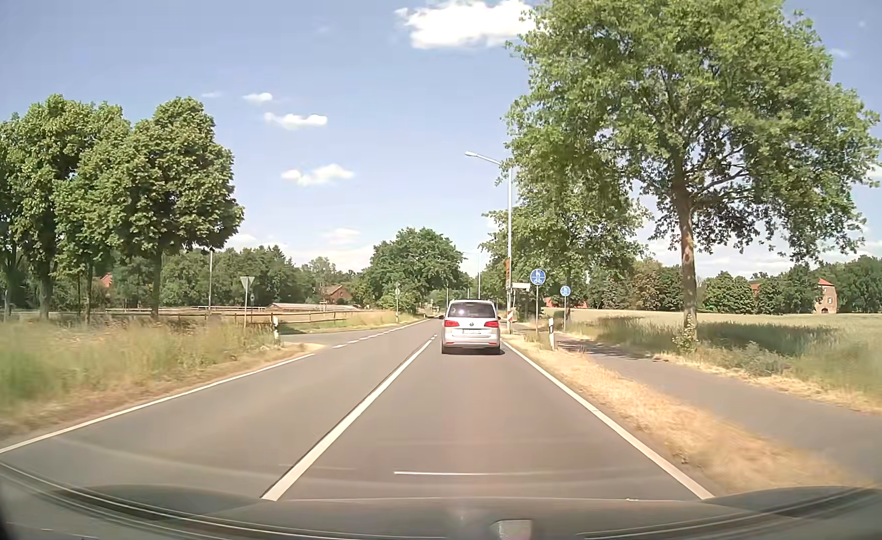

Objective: Follow the waypoints while adhering to traffic rules and regulations

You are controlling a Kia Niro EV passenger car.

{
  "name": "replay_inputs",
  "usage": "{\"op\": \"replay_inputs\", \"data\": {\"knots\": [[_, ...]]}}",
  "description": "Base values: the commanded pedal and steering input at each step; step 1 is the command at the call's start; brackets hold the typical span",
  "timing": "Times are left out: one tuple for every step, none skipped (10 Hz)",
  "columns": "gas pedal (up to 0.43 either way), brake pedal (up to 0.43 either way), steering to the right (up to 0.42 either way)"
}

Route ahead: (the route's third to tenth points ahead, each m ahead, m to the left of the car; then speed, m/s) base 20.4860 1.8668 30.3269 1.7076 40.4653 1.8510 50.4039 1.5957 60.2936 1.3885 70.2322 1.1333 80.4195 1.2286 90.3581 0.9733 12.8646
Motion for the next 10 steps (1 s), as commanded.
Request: {"op": "replay_inputs", "data": {"knots": [[0.028,0.03,0.001],[0.028,0.03,0.001],[0.028,0.03,0.001],[0.028,0.03,0.001],[0.028,0.03,0.0],[0.028,0.03,0.0],[0.028,0.03,0.0],[0.028,0.03,0.0],[0.028,0.03,0.0],[0.028,0.03,0.0]]}}
